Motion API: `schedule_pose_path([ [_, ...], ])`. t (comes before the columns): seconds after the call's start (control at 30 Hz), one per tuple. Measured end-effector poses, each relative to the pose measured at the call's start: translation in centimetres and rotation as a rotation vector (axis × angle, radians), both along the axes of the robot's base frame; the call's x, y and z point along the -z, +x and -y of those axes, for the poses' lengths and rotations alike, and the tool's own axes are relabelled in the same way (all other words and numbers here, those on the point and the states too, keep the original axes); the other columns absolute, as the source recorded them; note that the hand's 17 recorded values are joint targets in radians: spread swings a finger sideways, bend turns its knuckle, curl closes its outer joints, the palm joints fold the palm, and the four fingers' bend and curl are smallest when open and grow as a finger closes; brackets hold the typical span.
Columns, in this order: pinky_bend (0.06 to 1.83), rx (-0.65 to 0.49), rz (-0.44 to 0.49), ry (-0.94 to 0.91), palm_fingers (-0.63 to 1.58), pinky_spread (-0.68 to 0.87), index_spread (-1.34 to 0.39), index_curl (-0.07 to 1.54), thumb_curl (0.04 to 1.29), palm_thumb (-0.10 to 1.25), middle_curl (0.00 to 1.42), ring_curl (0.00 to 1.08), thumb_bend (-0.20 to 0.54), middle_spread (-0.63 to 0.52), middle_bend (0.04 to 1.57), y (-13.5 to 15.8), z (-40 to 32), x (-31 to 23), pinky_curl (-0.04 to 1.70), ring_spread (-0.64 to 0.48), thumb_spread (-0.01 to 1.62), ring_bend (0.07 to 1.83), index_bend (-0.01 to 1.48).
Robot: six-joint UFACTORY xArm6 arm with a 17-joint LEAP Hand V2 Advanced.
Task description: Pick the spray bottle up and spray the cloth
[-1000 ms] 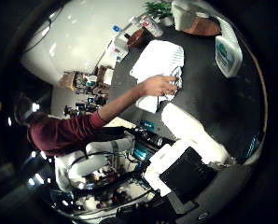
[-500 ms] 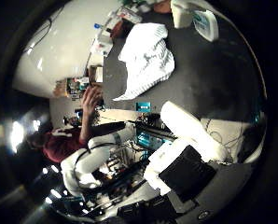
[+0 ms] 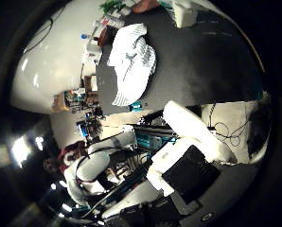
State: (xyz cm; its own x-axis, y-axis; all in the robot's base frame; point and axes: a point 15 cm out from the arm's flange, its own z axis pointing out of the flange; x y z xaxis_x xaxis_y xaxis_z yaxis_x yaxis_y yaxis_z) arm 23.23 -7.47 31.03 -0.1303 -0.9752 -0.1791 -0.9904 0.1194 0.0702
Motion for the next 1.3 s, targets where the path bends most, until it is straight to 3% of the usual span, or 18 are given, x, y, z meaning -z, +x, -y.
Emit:
schedule_pose_path([
  [0.83,0.19,0.185,0.033,-0.089,0.36,0.35,-0.37,0.42,0.35,0.78,0.32,0.18,-0.016,0.01,0.19,-2.5,10.2,0.6,0.25,0.10,1.18,0.19,0.30],
  [1.3,0.19,0.173,0.067,-0.116,0.36,0.35,-0.37,0.42,0.35,0.79,0.32,0.18,-0.016,0.01,0.19,-1.4,14.2,0.6,0.25,0.10,1.18,0.19,0.29],
])
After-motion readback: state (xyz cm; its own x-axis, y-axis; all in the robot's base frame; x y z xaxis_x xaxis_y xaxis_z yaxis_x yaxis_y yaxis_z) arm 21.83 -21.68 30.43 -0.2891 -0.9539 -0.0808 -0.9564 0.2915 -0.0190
